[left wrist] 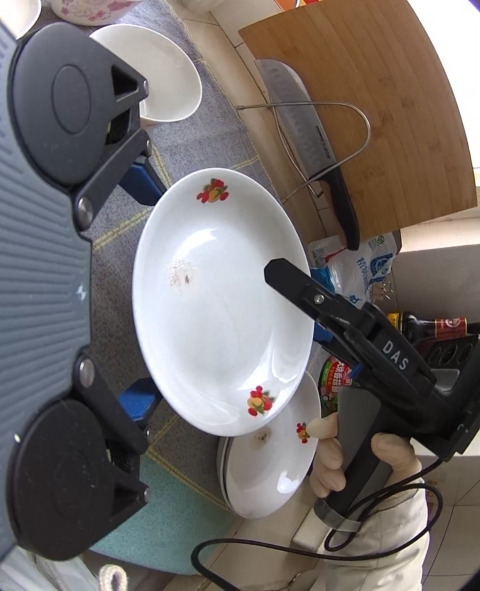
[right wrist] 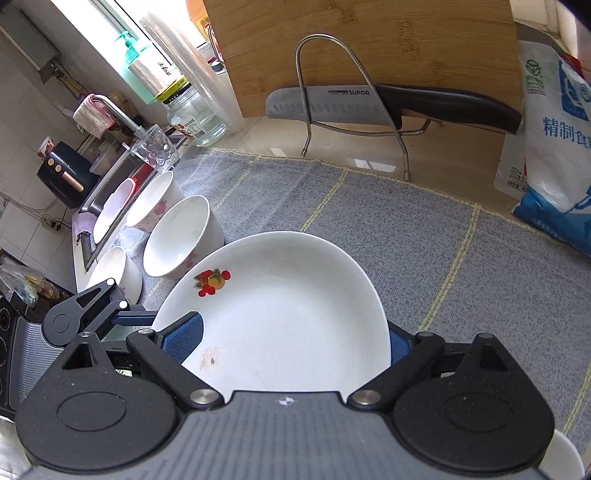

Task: Organize plates and bowls
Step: 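Lift the plate with the right gripper and carry it toward the plate stack, then lower the plate onto the stacked plates with the right gripper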

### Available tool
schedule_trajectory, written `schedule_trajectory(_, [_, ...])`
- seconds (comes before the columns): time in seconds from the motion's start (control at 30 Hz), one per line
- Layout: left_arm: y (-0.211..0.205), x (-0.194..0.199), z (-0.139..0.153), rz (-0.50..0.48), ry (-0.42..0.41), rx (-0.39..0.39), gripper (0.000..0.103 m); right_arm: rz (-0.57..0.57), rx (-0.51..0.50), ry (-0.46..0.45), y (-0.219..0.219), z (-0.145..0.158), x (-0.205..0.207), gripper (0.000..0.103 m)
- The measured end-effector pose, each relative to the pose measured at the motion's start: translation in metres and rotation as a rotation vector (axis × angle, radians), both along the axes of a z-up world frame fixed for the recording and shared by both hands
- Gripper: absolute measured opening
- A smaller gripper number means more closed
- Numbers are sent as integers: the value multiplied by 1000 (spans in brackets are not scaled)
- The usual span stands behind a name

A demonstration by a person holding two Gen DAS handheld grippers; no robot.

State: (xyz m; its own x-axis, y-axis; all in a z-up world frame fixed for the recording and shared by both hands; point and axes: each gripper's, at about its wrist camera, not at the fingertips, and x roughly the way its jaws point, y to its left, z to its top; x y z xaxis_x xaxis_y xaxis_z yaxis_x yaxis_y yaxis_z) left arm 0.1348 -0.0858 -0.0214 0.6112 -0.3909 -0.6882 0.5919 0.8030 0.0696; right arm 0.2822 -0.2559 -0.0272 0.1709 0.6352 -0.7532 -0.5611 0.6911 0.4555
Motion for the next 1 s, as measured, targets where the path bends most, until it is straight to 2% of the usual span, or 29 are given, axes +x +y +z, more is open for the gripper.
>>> schedule_trajectory(0.57, [-51,-13,8,-230,-4,-15,99,-218,-29,-45,-81,17,-66,99])
schedule_trajectory(0.83, [-76,-9,3,-301,20,-15,99,-304,-29,-31,-116,7,-78,99])
schedule_trajectory(1.0, [-89,-7,2,-333,4,12,99,-340,-20,-23,-130,1,-80,99])
